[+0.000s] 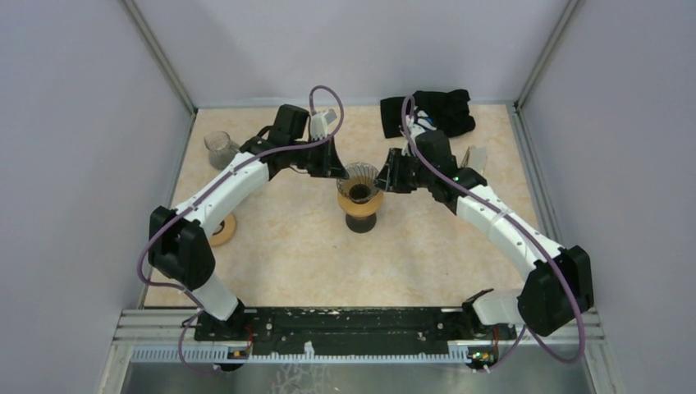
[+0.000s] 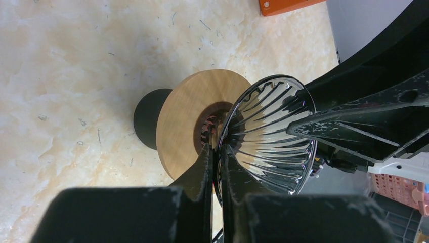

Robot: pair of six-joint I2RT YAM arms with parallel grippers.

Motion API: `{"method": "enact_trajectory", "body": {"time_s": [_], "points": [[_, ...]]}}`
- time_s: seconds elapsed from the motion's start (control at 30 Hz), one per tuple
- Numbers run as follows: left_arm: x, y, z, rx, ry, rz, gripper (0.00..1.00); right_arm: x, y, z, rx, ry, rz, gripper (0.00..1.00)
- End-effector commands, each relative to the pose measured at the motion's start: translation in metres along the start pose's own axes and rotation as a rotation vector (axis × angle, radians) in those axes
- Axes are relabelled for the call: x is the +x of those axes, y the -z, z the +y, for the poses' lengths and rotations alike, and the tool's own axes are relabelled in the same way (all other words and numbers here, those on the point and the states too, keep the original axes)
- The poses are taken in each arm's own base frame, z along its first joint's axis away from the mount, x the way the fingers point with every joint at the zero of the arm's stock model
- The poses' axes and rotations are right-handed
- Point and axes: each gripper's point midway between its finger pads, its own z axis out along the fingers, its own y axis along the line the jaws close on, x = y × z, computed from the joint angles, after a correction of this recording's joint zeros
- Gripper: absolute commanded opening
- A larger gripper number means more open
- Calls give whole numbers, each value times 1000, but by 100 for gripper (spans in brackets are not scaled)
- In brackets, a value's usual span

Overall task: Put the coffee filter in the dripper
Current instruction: Press the coffee dripper onto the connecting ring.

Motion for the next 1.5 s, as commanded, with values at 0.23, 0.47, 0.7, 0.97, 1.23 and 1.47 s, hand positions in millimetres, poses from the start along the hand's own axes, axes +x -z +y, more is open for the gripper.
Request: {"method": "enact_trajectory", "body": {"time_s": [0.23, 0.47, 0.7, 0.97, 1.23, 1.47], "points": [[8, -9, 5, -24, -24, 21, 0, -8, -3, 8, 42, 58, 21, 14], [18, -14, 12, -63, -22, 53, 0, 0, -4, -1, 101, 82, 60, 1], [30, -19, 19, -108, -30, 82, 0, 12, -9, -9, 151, 105, 102, 0], [46, -25, 23, -132, -31, 117, 0, 28, -16, -16, 198, 143, 140, 0], [60, -31, 30, -158, -31, 147, 0, 38, -21, -22, 222, 154, 164, 0], [73, -37, 35, -176, -24, 178, 0, 44, -23, -25, 236, 163, 183, 0]]}}
